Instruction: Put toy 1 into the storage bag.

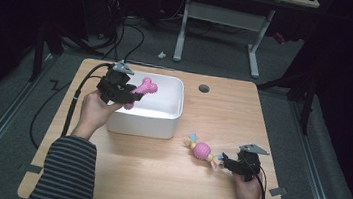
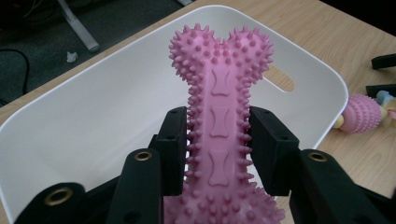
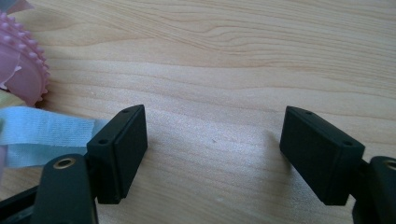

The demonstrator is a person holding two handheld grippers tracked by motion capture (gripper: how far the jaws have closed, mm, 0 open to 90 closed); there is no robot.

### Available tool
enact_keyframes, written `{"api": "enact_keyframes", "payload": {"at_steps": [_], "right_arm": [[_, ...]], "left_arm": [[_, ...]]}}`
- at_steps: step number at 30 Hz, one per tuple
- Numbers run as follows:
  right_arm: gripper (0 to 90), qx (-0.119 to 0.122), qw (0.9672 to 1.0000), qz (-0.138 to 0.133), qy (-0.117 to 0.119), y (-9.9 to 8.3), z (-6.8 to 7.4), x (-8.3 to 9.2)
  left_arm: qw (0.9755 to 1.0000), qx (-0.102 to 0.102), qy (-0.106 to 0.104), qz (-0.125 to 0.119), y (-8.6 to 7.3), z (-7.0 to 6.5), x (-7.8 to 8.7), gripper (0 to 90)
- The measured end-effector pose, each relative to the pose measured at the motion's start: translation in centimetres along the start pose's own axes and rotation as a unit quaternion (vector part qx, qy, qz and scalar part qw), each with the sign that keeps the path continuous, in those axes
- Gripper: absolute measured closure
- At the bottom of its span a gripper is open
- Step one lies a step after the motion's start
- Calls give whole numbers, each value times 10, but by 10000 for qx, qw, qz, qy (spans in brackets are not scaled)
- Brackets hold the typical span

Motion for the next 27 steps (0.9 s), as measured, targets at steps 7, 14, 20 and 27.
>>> {"api": "enact_keyframes", "payload": {"at_steps": [7,14,20,27], "right_arm": [[234,1,10000,0,1,0,0,0],[234,2,10000,-1,-1,0,0,0],[234,4,10000,-2,-4,0,0,0],[234,13,10000,-12,0,0,0,0]], "left_arm": [[9999,-44,-69,126,1,-3,-15,589],[9998,-31,-92,168,0,-3,-26,588],[9996,-17,-116,263,-4,-4,-37,587],[9993,-38,-114,345,-6,-5,-42,587]]}}
Point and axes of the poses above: each handheld gripper's, and its own axes: x roughly backward along the jaws, y roughly out of its top, z roughly to its left, the point moved 10 cm from there along -x, roughly forward along the jaws, and after that the axes turned 12 degrees about z, right-handed, at the moved point
